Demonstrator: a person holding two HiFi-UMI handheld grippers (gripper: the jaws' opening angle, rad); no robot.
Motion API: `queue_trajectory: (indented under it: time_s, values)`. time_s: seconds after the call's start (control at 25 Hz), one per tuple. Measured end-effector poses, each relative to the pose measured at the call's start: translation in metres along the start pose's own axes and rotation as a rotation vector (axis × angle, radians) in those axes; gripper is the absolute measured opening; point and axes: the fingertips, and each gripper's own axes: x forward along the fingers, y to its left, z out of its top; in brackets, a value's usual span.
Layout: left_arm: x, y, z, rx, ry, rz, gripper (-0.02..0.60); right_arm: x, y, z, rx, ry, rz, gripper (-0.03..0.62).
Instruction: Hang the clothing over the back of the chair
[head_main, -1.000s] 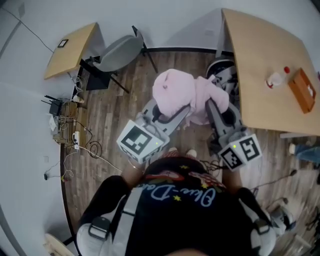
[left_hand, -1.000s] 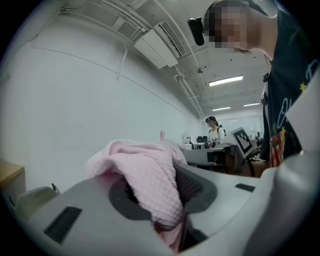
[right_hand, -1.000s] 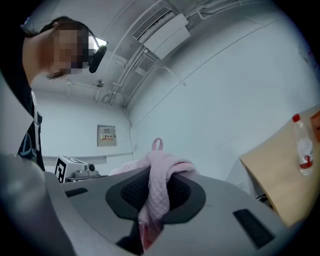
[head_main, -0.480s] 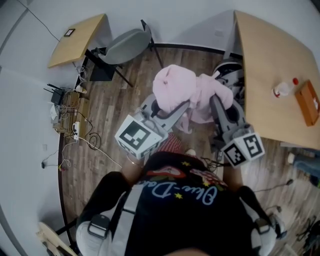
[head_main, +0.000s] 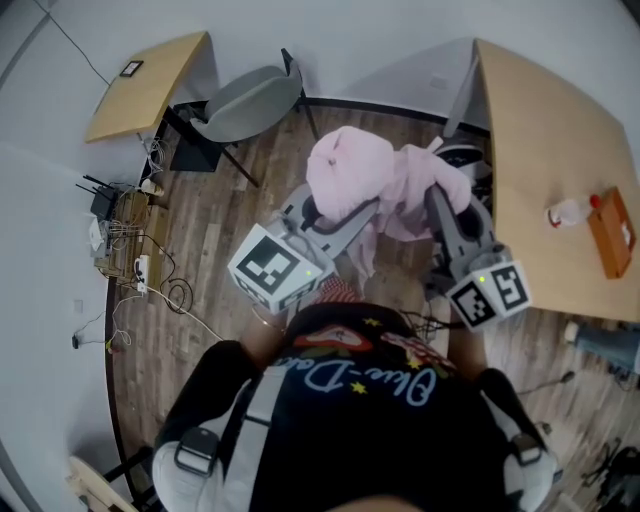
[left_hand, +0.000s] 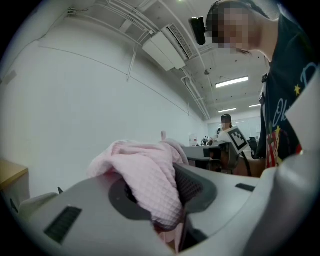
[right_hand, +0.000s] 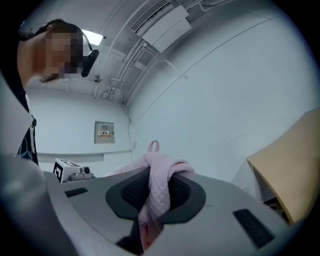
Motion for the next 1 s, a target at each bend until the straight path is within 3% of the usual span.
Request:
queue_trajectory:
  time_s: [0.32,1.0]
  values:
    - [-0.018,0.099,0.006,0.014,0.012,0.009,0.115,0.1,0.017,-0.003,-0.027,0.049,0.007,0.054]
    - [-0.003,0.113,-0.023,0.128,0.035,-0.075,0.115,0.107,0.004,-0.027,-0.063,0.011,-0.052,0.054]
